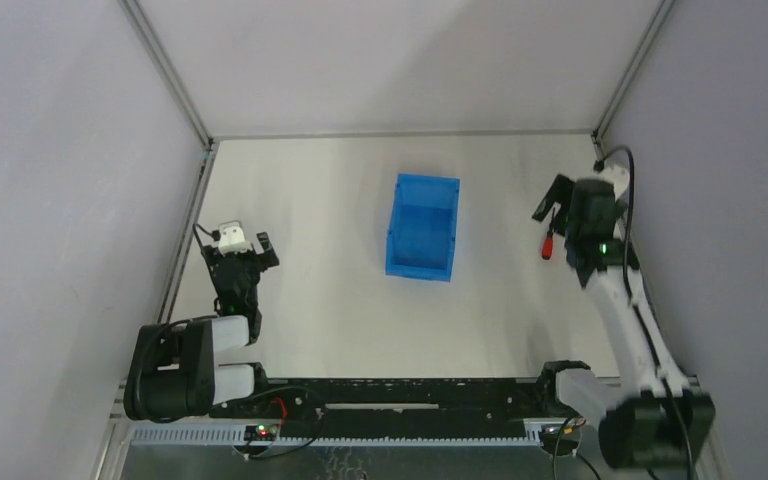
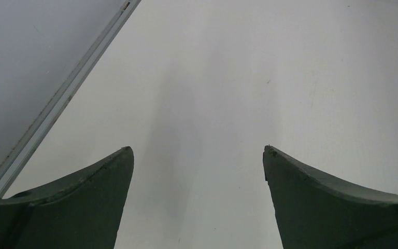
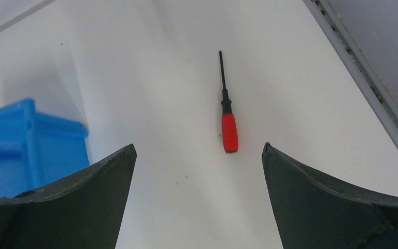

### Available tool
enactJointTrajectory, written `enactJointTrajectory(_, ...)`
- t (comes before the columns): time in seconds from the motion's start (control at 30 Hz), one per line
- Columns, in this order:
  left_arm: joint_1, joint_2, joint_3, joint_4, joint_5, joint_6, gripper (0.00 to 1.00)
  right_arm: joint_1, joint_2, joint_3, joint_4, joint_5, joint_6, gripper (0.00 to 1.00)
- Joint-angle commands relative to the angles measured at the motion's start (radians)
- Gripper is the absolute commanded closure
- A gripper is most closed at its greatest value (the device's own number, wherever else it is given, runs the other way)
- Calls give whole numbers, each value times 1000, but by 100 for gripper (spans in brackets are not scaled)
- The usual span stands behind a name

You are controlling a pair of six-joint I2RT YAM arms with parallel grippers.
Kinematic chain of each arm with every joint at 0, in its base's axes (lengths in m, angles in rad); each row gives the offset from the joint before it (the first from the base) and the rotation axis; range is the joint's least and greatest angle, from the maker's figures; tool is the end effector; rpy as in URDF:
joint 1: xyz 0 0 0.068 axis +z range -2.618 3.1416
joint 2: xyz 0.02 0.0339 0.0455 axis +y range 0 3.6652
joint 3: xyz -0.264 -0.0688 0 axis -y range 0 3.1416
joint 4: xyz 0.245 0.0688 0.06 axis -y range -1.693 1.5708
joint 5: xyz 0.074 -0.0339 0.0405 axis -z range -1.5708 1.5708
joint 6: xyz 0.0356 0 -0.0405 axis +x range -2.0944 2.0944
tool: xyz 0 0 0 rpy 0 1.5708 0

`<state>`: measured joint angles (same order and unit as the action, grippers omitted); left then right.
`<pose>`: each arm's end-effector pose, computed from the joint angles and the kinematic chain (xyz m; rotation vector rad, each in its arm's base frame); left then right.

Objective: Put the screwdriver in the bin

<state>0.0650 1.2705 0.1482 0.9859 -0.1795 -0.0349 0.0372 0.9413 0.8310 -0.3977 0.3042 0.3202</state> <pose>0.2094 0.0200 0.1561 -0.2185 1.6941 0.1756 0.2093 -0.0029 0.3070 0.4712 2.0000 -0.0949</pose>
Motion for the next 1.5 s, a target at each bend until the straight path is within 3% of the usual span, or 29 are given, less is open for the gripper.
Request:
enactJointTrajectory(0.0, 4, -14, 44, 70, 10, 2, 0, -84, 302, 220, -157, -130, -48, 1)
enactJointTrajectory(0.13, 3, -15, 43, 70, 11, 2, 0, -100, 510, 351, -193, -132, -135, 0)
enactJointTrajectory(0.33, 3, -15, 42, 70, 11, 3, 0, -139, 732, 423, -207, -145, -176, 3)
enactJointTrajectory(0.63, 4, -14, 42, 70, 10, 2, 0, -176, 960, 439, -177, -238, -182, 21)
enactJointTrajectory(0.73, 3, -14, 42, 69, 10, 1, 0, -178, 990, 439, -171, -239, -181, 35)
enactJointTrajectory(0.8, 3, -14, 43, 69, 10, 2, 0, -178, 991, 439, -166, -243, -188, 49)
enactJointTrajectory(0.87, 4, -15, 42, 70, 9, 1, 0, -178, 978, 439, -160, -240, -198, 70)
enactJointTrajectory(0.97, 3, -14, 43, 69, 10, 1, 0, -178, 937, 439, -157, -233, -210, 84)
enactJointTrajectory(1.2, 3, -14, 43, 70, 9, 2, 0, -178, 775, 490, -277, -233, -202, 92)
enactJointTrajectory(1.47, 4, -14, 42, 70, 10, 2, 0, -117, 570, 573, -427, -264, -134, 88)
